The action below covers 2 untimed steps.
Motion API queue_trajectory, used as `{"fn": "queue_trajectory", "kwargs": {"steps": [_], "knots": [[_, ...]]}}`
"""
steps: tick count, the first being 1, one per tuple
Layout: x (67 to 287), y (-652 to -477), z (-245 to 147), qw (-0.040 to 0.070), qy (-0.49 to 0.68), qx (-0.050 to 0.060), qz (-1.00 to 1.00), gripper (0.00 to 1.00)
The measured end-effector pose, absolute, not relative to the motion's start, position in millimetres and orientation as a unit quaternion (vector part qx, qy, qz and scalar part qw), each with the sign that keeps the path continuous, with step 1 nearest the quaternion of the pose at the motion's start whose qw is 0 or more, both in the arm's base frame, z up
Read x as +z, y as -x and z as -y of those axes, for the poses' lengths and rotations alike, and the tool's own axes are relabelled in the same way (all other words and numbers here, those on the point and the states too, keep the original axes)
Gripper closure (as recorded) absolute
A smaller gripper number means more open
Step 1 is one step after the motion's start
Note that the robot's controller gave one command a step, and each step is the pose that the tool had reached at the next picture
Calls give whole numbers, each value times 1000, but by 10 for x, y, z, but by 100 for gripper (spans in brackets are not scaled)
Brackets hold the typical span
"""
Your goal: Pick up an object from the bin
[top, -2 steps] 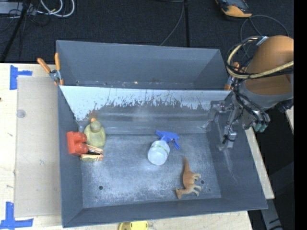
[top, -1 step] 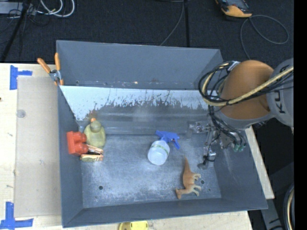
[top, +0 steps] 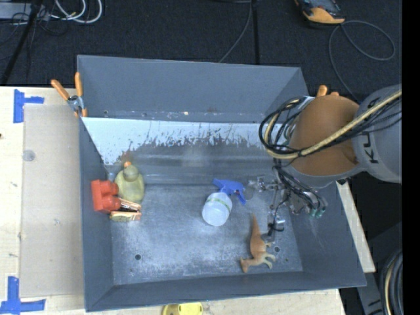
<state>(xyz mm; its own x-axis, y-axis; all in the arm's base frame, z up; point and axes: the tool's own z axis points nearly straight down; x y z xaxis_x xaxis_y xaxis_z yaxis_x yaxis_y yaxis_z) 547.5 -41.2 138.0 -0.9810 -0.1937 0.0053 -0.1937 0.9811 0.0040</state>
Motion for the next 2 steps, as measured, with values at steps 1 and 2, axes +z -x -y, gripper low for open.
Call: {"fn": "queue_trajectory", "kwargs": {"steps": [1, 2], "knots": [[1190, -5773, 159, -2, -76, 1, 997, 0], [941, -5921, -15, 1, -72, -2, 997, 0]]}}
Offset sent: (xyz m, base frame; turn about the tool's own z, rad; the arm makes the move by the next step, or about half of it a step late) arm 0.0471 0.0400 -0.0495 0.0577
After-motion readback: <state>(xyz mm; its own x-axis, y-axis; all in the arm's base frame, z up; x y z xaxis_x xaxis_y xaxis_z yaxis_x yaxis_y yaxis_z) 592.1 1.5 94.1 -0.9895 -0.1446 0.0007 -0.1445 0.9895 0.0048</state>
